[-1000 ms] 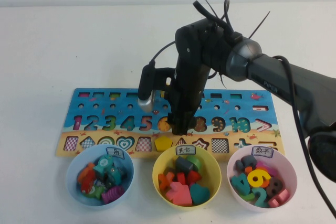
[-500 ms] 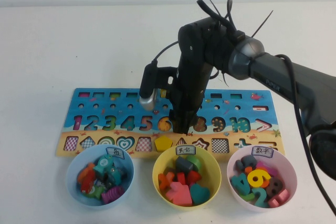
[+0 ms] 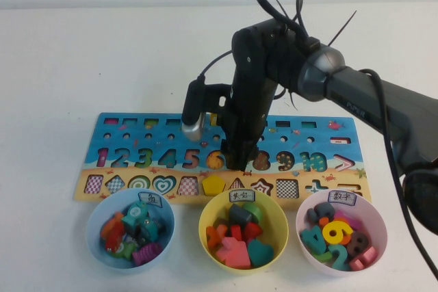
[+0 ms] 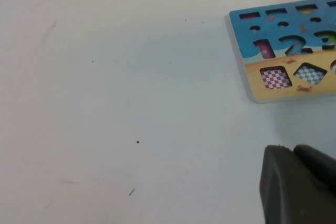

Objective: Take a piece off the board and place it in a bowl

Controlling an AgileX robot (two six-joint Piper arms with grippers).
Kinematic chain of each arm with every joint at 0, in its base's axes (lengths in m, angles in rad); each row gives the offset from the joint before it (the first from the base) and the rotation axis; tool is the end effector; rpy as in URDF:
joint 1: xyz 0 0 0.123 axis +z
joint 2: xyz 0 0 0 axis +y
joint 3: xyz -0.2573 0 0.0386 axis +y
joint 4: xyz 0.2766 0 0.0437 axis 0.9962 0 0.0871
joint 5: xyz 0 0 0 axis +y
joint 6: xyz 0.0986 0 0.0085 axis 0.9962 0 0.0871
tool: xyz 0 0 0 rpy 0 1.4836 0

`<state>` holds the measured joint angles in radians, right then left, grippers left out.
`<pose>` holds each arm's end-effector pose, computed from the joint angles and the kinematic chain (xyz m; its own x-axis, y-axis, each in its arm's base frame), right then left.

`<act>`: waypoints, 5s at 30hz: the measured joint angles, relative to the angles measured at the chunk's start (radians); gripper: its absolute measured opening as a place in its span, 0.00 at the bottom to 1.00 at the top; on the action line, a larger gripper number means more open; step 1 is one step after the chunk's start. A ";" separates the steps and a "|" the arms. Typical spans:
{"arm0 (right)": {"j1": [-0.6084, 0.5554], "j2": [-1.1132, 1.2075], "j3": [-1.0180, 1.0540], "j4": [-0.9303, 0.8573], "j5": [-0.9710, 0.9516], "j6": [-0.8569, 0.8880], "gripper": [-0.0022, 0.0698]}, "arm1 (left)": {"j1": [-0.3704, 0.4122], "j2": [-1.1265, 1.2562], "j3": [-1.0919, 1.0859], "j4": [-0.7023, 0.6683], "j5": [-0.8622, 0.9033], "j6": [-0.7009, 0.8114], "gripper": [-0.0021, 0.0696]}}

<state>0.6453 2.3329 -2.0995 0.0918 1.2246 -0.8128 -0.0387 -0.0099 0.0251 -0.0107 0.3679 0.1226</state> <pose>0.3978 0.3102 0.1644 -0.1238 -0.9716 -0.2015 -0.9865 0.1425 -0.0809 0.1141 -0.0048 0.1696 -0.2848 0.1235 -0.9506 0.0748 0.9915 0.1064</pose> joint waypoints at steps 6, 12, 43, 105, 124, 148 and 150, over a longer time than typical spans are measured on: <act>-0.002 0.000 -0.059 -0.003 0.002 0.000 0.49 | 0.000 0.000 0.000 0.000 0.000 0.000 0.02; -0.003 -0.011 -0.079 -0.003 0.005 0.002 0.49 | 0.000 0.000 0.000 0.000 0.000 0.000 0.02; 0.044 -0.592 0.721 -0.159 0.005 0.399 0.49 | 0.000 0.000 0.000 0.011 0.000 0.000 0.02; -0.523 -2.050 1.646 0.134 -0.779 0.473 0.01 | 0.000 0.000 0.000 0.011 0.000 0.000 0.02; -0.583 -2.328 2.037 0.030 -0.964 0.677 0.01 | 0.000 0.000 0.000 0.011 0.000 0.000 0.02; -0.583 -2.343 2.125 -0.031 -0.863 0.860 0.01 | 0.000 0.000 0.000 0.011 0.000 0.000 0.02; -0.583 -2.343 2.125 -0.031 -0.863 0.860 0.01 | 0.000 0.000 0.000 0.011 0.000 0.000 0.02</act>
<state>0.0620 -0.0097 0.0253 0.0609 0.3613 0.0476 -0.0387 -0.0099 0.0251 0.0000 0.3679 0.1226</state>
